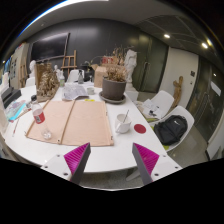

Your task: Pour water

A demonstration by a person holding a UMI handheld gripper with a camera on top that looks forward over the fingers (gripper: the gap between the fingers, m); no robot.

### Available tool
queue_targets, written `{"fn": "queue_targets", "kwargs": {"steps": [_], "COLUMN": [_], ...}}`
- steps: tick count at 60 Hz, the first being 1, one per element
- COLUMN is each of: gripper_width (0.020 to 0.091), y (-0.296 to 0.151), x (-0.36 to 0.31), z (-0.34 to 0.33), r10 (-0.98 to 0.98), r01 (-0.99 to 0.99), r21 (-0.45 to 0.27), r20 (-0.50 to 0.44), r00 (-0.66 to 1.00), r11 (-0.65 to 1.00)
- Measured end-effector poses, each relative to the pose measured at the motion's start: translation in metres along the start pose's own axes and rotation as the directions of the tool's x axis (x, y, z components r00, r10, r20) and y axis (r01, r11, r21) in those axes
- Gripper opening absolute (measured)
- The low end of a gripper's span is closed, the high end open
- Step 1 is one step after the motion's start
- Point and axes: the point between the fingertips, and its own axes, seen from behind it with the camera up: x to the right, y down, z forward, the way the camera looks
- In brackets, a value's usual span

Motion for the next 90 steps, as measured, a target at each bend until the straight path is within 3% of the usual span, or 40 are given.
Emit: {"fn": "queue_targets", "kwargs": {"steps": [8, 27, 35, 51, 55, 58, 61, 63, 71, 80, 90], "gripper_width": [0.0858, 0.0860, 0.0859, 0.0822, 0.0749, 0.0616, 0.0439, 0.0434, 0.0277, 0.0192, 0.0191], "y": [0.002, -0.002, -0.013, -0.030, -0.032, -0.029, -0.030, -0.031, -0.031, -0.029, -0.046], "x": [-0.024, -0.233, -0.305, -0.359, -0.363, -0.366, -0.369, -0.369, -0.371, -0.371, -0.358], "z": [-0.002, 0.008, 0.037, 0.134, 0.151, 0.163, 0.168, 0.170, 0.169, 0.170, 0.158], "r10": [-0.010, -0.037, -0.032, 0.010, 0.012, 0.006, 0.005, 0.007, 0.012, 0.018, 0.060], "r01": [0.010, 0.029, 0.008, -0.044, -0.049, -0.041, -0.044, -0.048, -0.057, -0.065, -0.111], "r21": [-0.002, 0.049, 0.111, 0.167, 0.184, 0.175, 0.193, 0.202, 0.205, 0.191, 0.181], "r20": [0.018, 0.167, 0.222, 0.200, 0.198, 0.192, 0.200, 0.198, 0.214, 0.239, 0.266], "r00": [1.000, 0.985, 0.974, 0.980, 0.980, 0.981, 0.980, 0.980, 0.977, 0.971, 0.962], "r11": [1.000, 0.998, 0.994, 0.985, 0.982, 0.984, 0.980, 0.978, 0.977, 0.979, 0.977]}}
